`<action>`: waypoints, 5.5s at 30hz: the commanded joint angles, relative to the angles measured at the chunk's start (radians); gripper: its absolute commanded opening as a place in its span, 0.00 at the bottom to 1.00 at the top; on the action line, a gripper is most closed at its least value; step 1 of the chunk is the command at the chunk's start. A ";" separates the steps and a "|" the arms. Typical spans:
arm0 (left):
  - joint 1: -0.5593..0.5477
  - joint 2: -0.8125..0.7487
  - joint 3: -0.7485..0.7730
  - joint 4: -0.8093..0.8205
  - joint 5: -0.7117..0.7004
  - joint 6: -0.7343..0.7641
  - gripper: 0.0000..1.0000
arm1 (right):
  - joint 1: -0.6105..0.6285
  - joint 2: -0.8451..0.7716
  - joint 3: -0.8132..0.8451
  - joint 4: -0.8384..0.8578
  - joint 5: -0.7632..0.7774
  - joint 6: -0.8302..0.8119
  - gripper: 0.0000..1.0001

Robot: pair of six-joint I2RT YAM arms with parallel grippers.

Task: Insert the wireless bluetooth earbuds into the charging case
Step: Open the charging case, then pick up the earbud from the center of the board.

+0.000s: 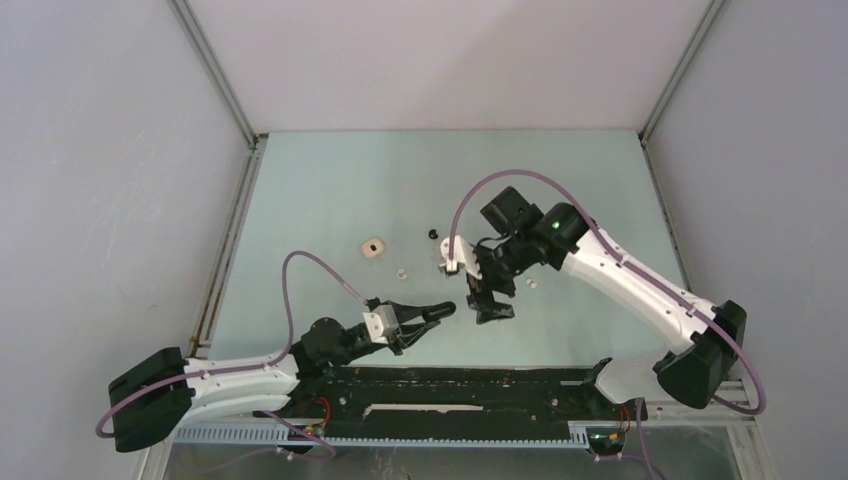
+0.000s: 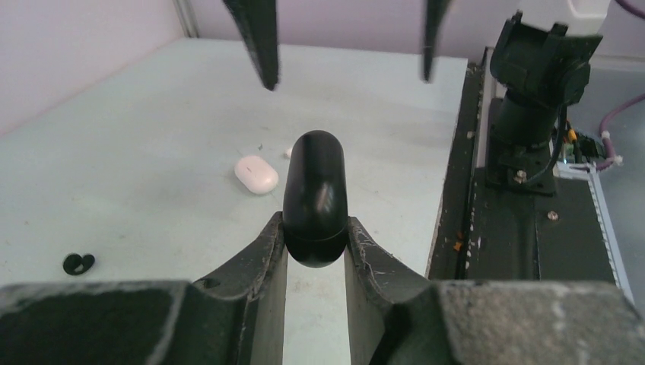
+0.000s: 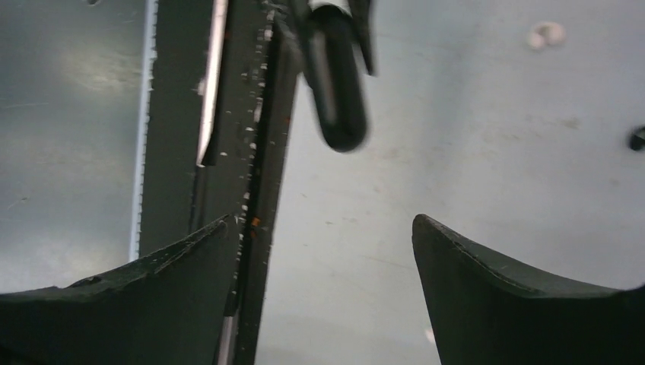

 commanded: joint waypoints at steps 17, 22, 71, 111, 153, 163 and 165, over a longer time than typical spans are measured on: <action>-0.004 0.078 0.002 0.060 0.131 0.024 0.00 | 0.173 0.076 -0.151 0.288 0.016 0.224 0.89; -0.004 0.084 0.006 0.067 0.163 0.014 0.00 | 0.186 0.106 -0.149 0.306 0.015 0.232 0.89; -0.002 -0.278 -0.084 -0.186 -0.215 -0.075 0.00 | -0.394 0.164 -0.082 0.727 -0.156 0.589 0.80; -0.002 -0.431 -0.176 -0.245 -0.281 -0.083 0.00 | -0.166 0.985 0.616 0.462 0.286 0.615 0.18; -0.002 -0.401 -0.171 -0.229 -0.268 -0.078 0.00 | -0.121 0.865 0.440 0.500 0.499 0.563 0.26; -0.002 -0.397 -0.170 -0.227 -0.266 -0.077 0.00 | -0.123 0.846 0.419 0.514 0.523 0.565 0.29; -0.002 -0.394 -0.170 -0.226 -0.265 -0.078 0.00 | -0.126 0.835 0.408 0.524 0.526 0.565 0.28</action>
